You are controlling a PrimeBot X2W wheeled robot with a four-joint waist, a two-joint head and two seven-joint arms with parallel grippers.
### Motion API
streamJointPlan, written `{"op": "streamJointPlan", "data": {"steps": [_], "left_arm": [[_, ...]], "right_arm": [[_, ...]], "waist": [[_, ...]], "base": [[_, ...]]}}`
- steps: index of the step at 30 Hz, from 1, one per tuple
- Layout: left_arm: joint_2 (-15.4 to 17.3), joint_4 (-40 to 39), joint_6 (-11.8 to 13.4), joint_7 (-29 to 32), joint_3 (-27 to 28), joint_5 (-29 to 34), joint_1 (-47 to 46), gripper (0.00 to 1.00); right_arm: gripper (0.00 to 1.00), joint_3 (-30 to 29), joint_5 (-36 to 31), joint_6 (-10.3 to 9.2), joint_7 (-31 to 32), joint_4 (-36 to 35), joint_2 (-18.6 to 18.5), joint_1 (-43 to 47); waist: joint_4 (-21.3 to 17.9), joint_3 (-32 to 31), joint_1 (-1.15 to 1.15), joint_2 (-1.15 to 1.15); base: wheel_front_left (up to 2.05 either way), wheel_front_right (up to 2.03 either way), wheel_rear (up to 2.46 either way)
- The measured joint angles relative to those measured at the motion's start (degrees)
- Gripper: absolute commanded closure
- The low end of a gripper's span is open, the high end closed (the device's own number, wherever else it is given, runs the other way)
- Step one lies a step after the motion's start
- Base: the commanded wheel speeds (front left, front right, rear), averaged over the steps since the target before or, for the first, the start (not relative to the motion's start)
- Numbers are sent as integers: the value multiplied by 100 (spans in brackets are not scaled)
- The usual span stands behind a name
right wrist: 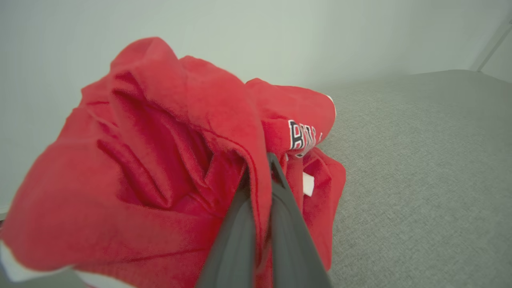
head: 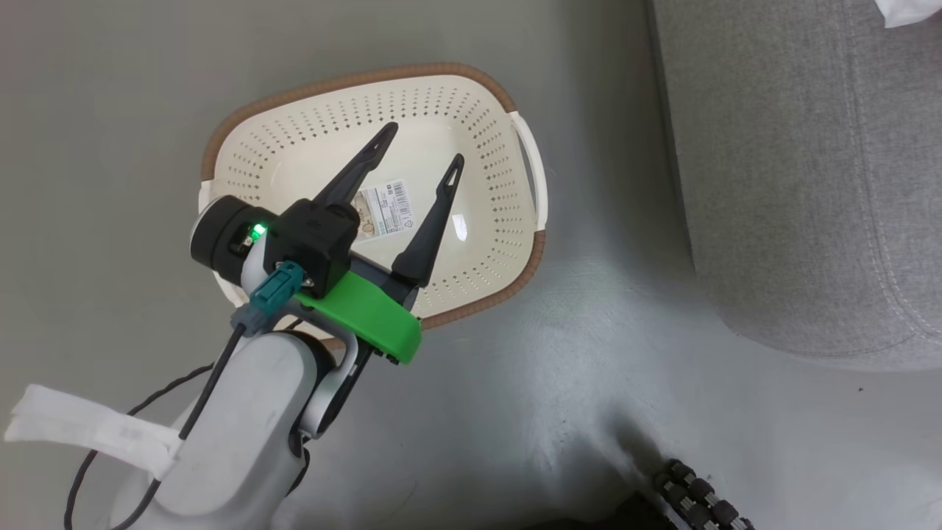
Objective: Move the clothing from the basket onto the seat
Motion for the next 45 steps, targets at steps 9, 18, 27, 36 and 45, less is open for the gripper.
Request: {"op": "streamJointPlan", "data": {"steps": [9,18,27,36,45], "left_arm": [[4,103,-2,-51,23,-8,-3,0],[-15,398,-94,-271,40,-122,42,0],[-162,679,-157,-564,55,-393,280,0],[-241,1042,-156,-756,241,-642,626,0],[-311,1327,-46,-894,600,-803,971,0]], "right_arm": [[0,10,0,88,-122,120,197,71],[0,88,-68,249,-171,168,345,428],[0,41,-227,364,-171,-162,377,888],[0,178,-377,542,-171,-567,665,1312],[0,331,-430,624,-171,-869,1099,1929]], "waist": [[-132,-127,0,0],[-260,-510,-1,0],[-256,-1062,-1,0],[-71,-1686,-1,0],[266,-2287,-1,0]], "base": [[0,0,0],[0,0,0],[0,0,0],[0,0,0],[0,0,0]]}}
